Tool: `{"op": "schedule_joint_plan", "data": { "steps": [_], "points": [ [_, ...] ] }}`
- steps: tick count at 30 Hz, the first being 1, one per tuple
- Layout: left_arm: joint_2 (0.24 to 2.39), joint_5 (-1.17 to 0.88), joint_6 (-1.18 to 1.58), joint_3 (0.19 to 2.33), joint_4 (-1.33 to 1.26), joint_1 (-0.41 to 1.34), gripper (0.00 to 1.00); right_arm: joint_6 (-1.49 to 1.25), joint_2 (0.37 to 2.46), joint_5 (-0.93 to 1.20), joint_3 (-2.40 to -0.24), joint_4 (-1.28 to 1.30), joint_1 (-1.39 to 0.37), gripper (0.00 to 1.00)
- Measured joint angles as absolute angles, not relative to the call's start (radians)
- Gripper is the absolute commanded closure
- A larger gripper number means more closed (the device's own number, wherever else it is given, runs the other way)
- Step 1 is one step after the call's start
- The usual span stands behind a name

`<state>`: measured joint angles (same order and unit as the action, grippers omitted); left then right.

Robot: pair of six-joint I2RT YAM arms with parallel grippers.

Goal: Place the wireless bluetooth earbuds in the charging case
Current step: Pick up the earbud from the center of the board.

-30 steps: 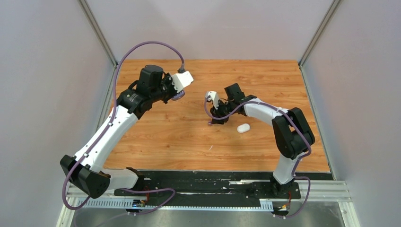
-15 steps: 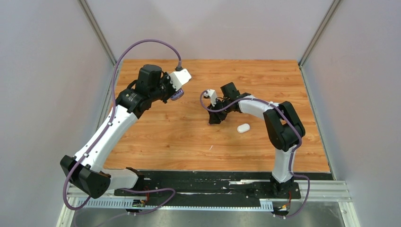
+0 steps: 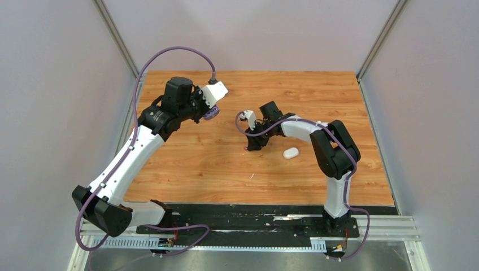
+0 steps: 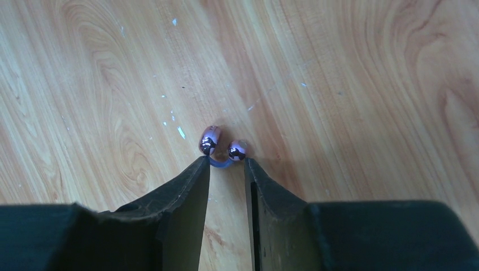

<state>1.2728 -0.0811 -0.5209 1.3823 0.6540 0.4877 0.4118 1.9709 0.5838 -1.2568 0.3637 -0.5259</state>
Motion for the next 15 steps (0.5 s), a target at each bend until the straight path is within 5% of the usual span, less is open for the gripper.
{"op": "schedule_joint_plan", "data": {
  "steps": [15],
  "points": [
    [1.273,-0.097,-0.517,1.36,0.654,0.477,1.0,0.44,1.962,0.626,-1.227,0.342,-0.567,0.68]
  ]
}}
